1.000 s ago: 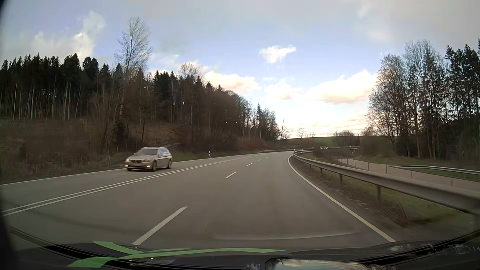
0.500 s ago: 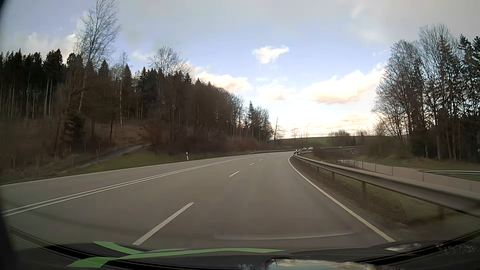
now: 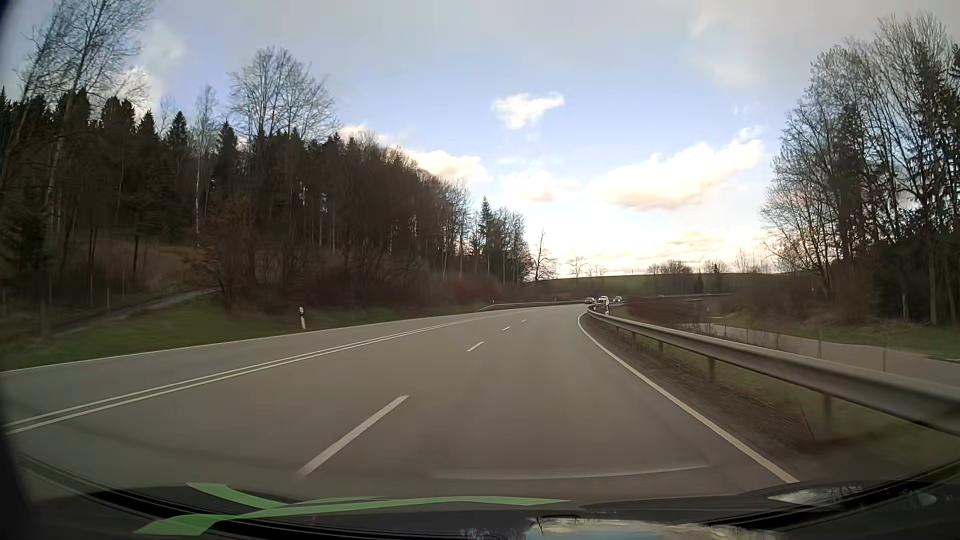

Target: Follow the waypoints while adhering to traffic rules and regulations

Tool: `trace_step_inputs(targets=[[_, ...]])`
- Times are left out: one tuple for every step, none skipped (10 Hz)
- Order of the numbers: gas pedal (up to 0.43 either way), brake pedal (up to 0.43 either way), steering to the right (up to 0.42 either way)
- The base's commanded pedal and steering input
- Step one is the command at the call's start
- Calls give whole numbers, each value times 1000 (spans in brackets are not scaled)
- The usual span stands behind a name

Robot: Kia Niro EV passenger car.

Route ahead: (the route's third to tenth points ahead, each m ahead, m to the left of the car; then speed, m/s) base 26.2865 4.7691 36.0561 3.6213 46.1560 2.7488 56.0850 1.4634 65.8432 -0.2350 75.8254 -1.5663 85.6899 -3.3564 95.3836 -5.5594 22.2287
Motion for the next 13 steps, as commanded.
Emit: trace_step_inputs(targets=[[130,0,12],[130,0,12],[130,0,12],[130,0,12],[130,0,12],[130,0,12],[130,0,12],[130,0,12],[130,0,12],[138,0,12],[138,0,12],[138,0,12],[138,0,12]])
